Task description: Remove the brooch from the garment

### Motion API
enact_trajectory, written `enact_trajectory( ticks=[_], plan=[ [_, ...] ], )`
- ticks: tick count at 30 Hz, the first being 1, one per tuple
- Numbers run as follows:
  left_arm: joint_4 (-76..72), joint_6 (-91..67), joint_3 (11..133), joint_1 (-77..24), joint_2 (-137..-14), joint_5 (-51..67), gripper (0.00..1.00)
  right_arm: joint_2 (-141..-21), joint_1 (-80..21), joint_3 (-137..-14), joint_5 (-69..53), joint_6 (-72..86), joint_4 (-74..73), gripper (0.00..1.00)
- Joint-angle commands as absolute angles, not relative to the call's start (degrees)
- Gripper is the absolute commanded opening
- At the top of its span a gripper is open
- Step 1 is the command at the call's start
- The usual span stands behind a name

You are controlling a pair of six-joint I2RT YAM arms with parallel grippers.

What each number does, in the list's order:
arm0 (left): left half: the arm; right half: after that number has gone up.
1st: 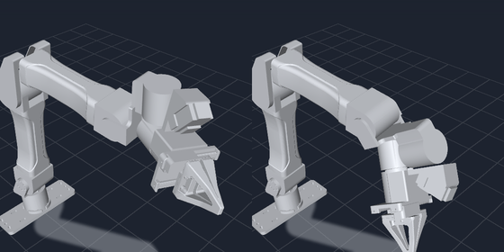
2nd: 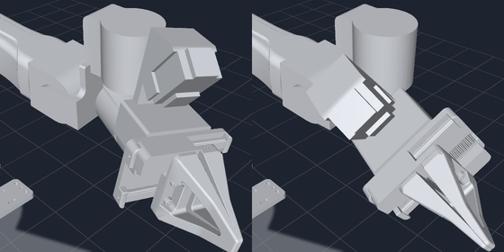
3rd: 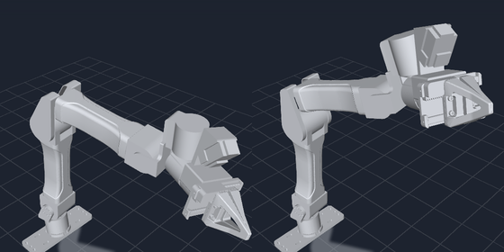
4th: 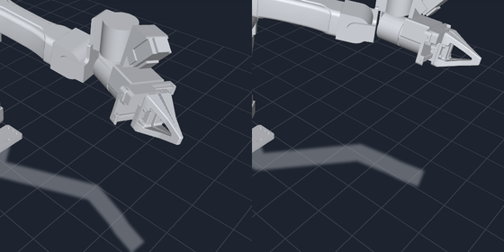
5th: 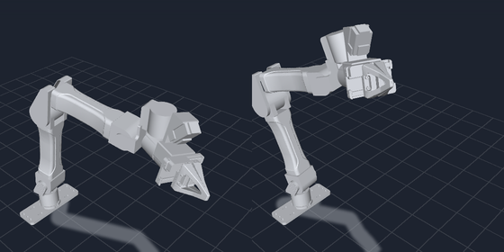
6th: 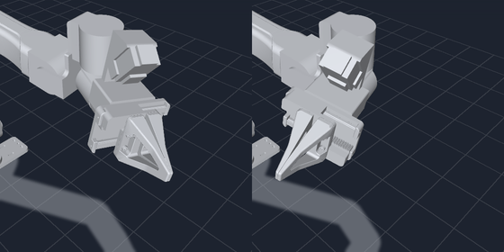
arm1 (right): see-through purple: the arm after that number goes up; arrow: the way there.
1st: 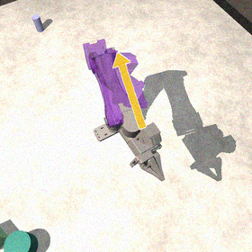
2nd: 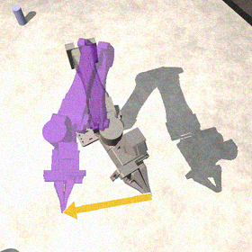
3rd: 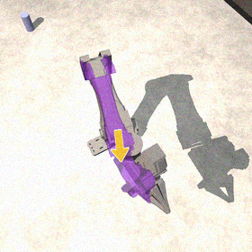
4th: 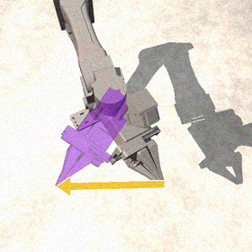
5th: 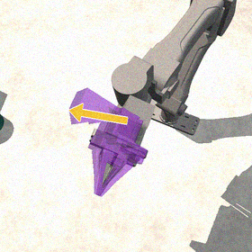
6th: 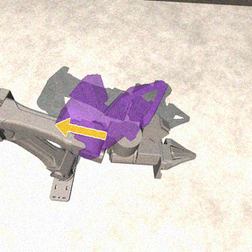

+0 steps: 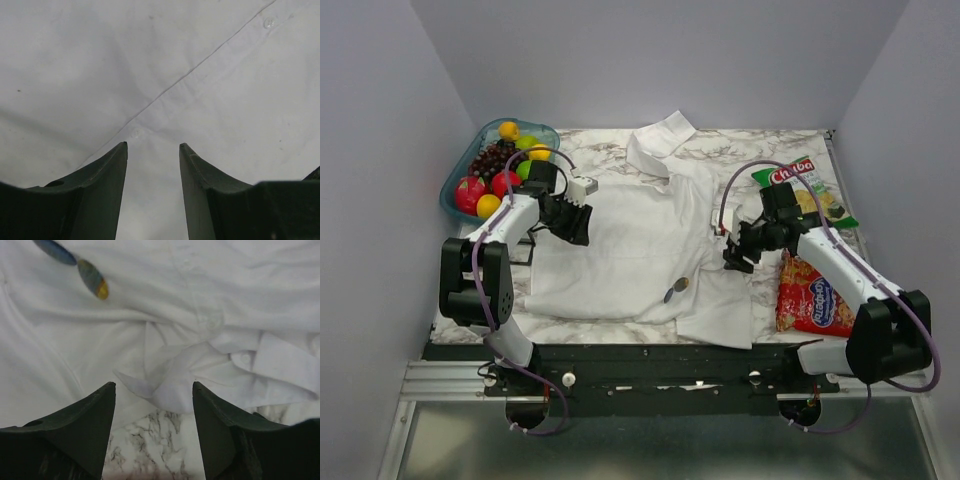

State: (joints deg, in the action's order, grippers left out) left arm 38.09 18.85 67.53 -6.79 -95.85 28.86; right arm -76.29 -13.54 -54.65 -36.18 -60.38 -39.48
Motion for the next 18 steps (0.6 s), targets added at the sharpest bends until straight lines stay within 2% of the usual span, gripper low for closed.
enact_trajectory(
  ticks=[1,7,12,18],
  plan=[
    [37.2,18.5,68.1,-6.9,-98.3,24.4,0.54,-82.1,-15.2,-54.1,-35.7,-71.5,-43.9,0.70],
    [35.4,15.8,67.9,-6.9,-101.3,20.3,0.53,-89.4,-20.0,-52.6,-30.1,-78.3,-42.6,0.70],
    [35.5,14.9,66.7,-6.9,-103.4,15.0,0.52,-93.5,-21.6,-53.0,-20.2,-76.0,-41.8,0.54],
    [32.6,14.8,64.2,-6.8,-103.7,8.0,0.51,-91.3,-17.9,-48.1,-8.6,-75.8,-39.9,0.50]
  ],
)
